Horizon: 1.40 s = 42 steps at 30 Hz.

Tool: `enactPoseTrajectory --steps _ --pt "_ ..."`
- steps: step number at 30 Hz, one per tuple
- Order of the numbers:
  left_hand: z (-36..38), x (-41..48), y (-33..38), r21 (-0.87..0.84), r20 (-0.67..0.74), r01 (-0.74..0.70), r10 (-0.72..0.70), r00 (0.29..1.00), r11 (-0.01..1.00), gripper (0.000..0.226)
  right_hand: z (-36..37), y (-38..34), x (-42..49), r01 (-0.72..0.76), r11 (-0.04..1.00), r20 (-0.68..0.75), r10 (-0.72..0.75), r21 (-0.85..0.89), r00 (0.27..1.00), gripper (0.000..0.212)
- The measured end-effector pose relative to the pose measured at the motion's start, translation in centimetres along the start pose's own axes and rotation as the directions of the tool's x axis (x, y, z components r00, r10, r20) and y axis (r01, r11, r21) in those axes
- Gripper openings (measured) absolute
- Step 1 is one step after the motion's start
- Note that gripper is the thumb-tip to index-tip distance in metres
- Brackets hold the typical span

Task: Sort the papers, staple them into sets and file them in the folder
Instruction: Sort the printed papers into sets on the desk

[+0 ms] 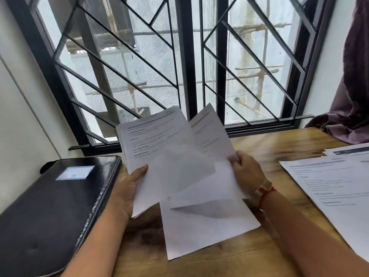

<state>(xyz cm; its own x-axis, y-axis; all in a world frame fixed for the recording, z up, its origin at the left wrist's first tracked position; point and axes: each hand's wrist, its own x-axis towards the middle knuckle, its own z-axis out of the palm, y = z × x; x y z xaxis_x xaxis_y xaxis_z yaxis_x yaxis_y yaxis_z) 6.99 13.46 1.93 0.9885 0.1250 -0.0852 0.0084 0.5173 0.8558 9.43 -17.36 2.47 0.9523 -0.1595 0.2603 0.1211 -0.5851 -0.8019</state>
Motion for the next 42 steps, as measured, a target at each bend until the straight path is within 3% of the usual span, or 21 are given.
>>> enactPoseTrajectory --steps 5,10,18,22,24,31,39,42 --pt "0.1 0.2 -0.2 0.05 0.03 0.008 -0.01 0.999 0.999 0.06 -0.1 1.2 1.2 -0.104 0.949 0.017 0.103 0.296 0.994 0.029" --pt "0.4 0.1 -0.5 0.089 0.083 0.049 -0.056 0.995 0.995 0.043 0.1 0.4 0.6 -0.159 0.83 0.158 0.086 0.535 0.984 0.028" --pt "1.1 -0.4 -0.5 0.154 0.125 0.089 -0.109 0.986 0.984 0.041 1.1 -1.8 -1.4 -0.173 0.76 0.304 -0.034 0.626 0.952 0.029" --pt "1.1 -0.5 -0.6 0.17 0.128 0.111 -0.133 0.983 0.979 0.059 0.9 -2.3 -2.0 -0.196 0.713 0.4 -0.128 0.674 0.908 0.037" --pt "1.2 -0.6 -0.6 0.179 0.125 0.107 -0.131 0.983 0.978 0.063 1.0 -2.3 -2.1 -0.185 0.742 0.434 -0.155 0.644 0.887 0.033" --pt "1.7 -1.1 -0.7 0.13 0.183 0.15 -0.173 0.968 0.98 0.049 1.6 -2.4 -2.2 -0.108 0.769 0.336 -0.143 0.63 0.931 0.023" --pt "1.8 -1.4 -0.7 0.135 0.206 0.088 -0.114 0.972 0.987 0.054 1.2 -2.5 -2.0 -0.205 0.651 0.373 -0.13 0.731 0.919 0.032" --pt "1.5 -1.0 -0.2 0.109 0.159 0.043 -0.06 0.986 0.993 0.055 0.9 -2.7 -2.0 -0.176 0.718 0.345 -0.095 0.673 0.934 0.028"
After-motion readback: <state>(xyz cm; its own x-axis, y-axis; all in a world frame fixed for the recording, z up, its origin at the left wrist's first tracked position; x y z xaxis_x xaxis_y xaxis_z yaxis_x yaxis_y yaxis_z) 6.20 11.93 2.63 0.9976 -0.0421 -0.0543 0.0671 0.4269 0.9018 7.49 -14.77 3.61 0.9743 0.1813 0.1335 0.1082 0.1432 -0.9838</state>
